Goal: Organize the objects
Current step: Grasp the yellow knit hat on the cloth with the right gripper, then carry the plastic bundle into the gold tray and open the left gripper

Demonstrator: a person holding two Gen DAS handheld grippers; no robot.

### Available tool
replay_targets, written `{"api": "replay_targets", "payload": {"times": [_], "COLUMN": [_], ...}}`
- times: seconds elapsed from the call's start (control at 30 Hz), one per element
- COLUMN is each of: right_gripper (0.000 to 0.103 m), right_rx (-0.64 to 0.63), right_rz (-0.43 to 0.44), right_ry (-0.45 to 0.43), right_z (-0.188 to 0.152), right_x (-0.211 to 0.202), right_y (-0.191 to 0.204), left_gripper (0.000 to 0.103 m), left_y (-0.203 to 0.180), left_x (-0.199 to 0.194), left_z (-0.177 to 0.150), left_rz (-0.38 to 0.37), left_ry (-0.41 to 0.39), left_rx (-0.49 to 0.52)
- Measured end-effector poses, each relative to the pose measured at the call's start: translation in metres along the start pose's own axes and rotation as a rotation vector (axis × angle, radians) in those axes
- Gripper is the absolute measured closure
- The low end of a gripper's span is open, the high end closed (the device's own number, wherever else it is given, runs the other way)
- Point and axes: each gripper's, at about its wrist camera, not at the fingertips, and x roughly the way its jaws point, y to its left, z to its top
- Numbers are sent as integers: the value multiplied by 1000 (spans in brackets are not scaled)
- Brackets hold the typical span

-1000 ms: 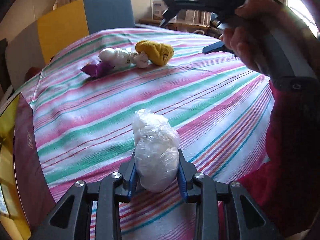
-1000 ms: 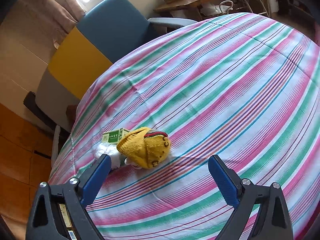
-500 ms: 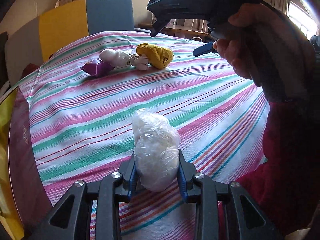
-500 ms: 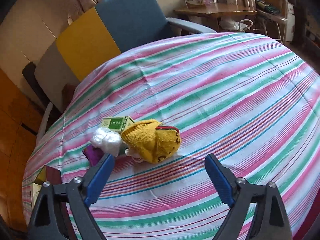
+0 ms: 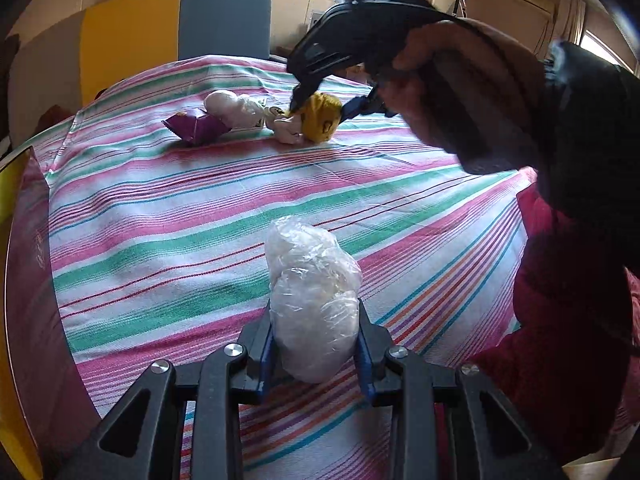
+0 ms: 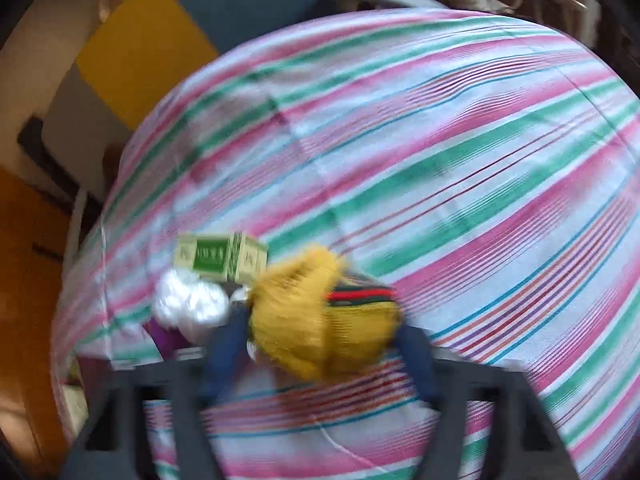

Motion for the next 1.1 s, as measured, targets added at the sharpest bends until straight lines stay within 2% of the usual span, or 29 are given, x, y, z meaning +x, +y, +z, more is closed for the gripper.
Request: {"api": "replay_targets", "payload": {"times": [0.03,0.1,0.17,0.23,0.3,0.37,0.47,0.67,0.97,1.1], "right_gripper": [59,59,59,59,59,58,57,57,57,56], "right_rx": [-40,-80,-166,-247,-287,-298,-327,-269,-311,-354], "right_rz": [-15,-30,-91,-141,-142,-120,-139,-96,-121,-153], "right_ry": [-14,-33,-39,-15,23,63,60,69,52,43], "right_z": [-3,-8,-19,-33,-48,-60,-62,-56,-57,-58], "right_x": [-7,-21,-33,-35,-32,-26,-23,-20,-21,-18], "right_y": [3,0,-2,-3,-7,-10,-8,-22,-18,-12], "left_gripper": [71,71,71,71,71,71,71,71,72,75], "left_y": [0,0,-1,-2,-3,-3,-5,-8,-14,-13], "left_x": [0,1,0,0,0,0,0,2,3,-3], "left_z": [0,0,0,0,0,1,1,2,3,5], "left_rz": [0,3,5,14,25,29,41,59,94,117], "left_ry": [-1,-3,-4,-4,-3,2,5,9,13,31], "left_rx": [0,0,-1,7,15,10,13,12,40,8]}}
